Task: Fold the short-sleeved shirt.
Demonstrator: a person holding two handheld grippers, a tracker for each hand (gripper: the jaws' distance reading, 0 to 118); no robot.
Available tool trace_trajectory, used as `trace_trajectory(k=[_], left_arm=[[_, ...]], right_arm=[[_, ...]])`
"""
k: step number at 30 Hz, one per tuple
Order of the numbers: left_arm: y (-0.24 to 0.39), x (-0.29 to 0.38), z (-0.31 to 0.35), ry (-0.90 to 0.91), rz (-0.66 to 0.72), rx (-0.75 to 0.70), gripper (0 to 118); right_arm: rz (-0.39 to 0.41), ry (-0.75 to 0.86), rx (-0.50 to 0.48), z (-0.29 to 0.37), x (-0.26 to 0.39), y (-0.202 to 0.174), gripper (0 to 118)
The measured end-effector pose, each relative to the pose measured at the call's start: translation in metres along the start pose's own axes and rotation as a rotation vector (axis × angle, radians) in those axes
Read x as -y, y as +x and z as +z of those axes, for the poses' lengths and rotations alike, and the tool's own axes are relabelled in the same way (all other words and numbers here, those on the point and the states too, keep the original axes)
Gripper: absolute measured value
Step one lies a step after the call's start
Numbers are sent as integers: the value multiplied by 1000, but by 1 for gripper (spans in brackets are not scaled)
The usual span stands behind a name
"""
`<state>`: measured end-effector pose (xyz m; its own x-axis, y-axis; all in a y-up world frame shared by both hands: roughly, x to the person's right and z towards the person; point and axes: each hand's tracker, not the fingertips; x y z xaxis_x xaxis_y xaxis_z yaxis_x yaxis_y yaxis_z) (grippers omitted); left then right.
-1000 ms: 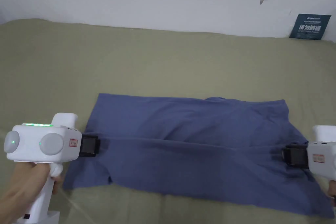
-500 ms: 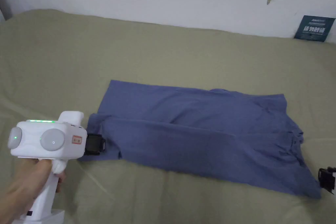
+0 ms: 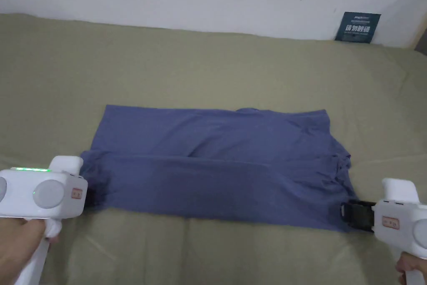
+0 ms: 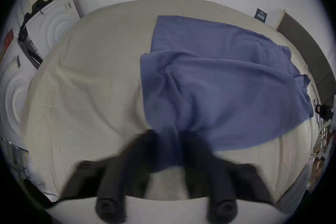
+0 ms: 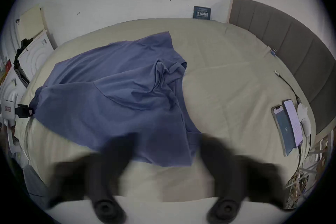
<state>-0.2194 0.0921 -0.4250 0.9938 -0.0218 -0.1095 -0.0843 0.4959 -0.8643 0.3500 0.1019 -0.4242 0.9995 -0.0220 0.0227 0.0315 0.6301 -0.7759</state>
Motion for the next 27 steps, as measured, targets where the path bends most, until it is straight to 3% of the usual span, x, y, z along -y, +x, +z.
trace_trajectory(k=[1,2,4,5,6,7,8,13,19,27], left_arm=[[1,1,-1,9,-3,-1,8],[1,2,-2,4,-3,3,8],[-1,-2,1,4,12,12,8],[-1,-1,0,4,13,13,8],[1,0,0,5,14,13,8],[0,-3,3,6,12,13,8],[0,-3,5,10,6,11,8],[-1,-5,20,43,2,9,8],[-6,4,62,95,-20,16,8],[-27,85,110,81,-2,51,8]], right_arm=[[-6,-30,1,-7,0,-1,118],[-18,-6,-22,-12,3,-1,111],[-10,-51,18,-25,-2,-2,109],[-11,-93,29,-34,-2,-1,99],[-12,-104,16,-38,-1,0,69],[-5,-97,16,-41,0,1,29],[9,-88,24,-36,2,1,10],[48,-26,20,-7,4,-7,7],[30,29,-7,43,11,1,7],[-2,33,-55,114,86,9,7]])
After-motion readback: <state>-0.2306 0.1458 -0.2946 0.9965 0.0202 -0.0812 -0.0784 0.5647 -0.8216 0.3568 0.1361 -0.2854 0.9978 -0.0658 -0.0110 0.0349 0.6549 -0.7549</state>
